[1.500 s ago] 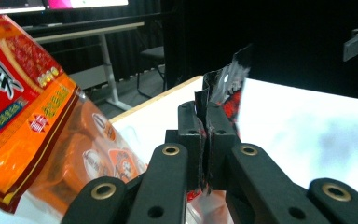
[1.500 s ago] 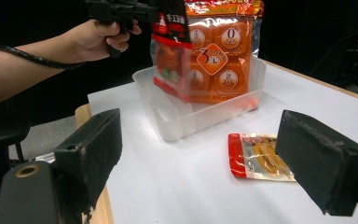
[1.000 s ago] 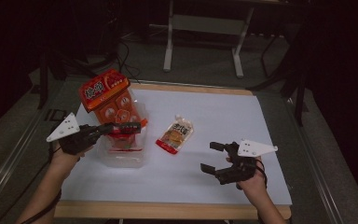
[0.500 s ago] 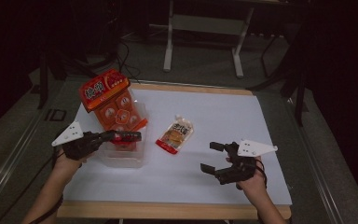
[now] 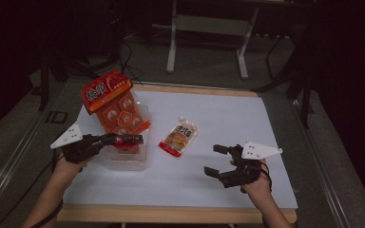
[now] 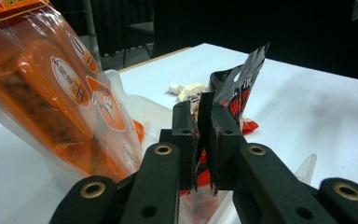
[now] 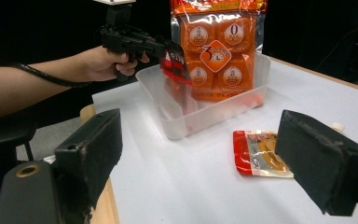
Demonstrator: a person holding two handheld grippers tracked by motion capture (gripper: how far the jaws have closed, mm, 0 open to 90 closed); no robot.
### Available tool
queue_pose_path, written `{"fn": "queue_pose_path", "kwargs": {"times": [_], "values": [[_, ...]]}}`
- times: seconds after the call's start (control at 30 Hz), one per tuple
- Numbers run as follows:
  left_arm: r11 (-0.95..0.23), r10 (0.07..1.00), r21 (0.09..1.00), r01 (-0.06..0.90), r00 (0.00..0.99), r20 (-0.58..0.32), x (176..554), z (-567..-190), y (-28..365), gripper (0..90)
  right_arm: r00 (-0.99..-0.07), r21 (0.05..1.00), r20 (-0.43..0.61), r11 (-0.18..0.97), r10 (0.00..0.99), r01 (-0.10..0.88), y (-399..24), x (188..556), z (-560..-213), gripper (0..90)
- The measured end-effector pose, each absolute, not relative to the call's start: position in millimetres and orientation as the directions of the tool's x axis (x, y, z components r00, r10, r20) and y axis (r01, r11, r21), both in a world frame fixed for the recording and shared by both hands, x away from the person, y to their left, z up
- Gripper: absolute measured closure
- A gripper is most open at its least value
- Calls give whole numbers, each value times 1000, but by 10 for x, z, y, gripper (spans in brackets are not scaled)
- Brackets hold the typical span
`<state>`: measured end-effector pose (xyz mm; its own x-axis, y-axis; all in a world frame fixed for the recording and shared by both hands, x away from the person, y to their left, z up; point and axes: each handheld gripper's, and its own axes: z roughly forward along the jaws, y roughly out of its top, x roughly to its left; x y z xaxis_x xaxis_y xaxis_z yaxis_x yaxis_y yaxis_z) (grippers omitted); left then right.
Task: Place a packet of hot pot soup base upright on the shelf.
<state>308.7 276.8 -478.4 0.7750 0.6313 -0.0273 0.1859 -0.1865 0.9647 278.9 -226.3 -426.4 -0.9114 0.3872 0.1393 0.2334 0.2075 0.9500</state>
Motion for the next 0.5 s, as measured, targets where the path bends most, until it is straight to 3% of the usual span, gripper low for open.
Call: {"fn": "queue_pose_path", "kwargs": {"times": [0.23, 0.5], "values": [[-178, 644, 968, 175, 765, -20, 3045, -4742, 2759, 747, -911, 951, 141, 203, 388, 234, -2275, 2794, -4259, 148], [-116, 661, 977, 180, 748, -59, 3012, -4590, 2750, 518, -906, 949, 145, 202, 398, 241, -2295, 2806, -4269, 148]]}}
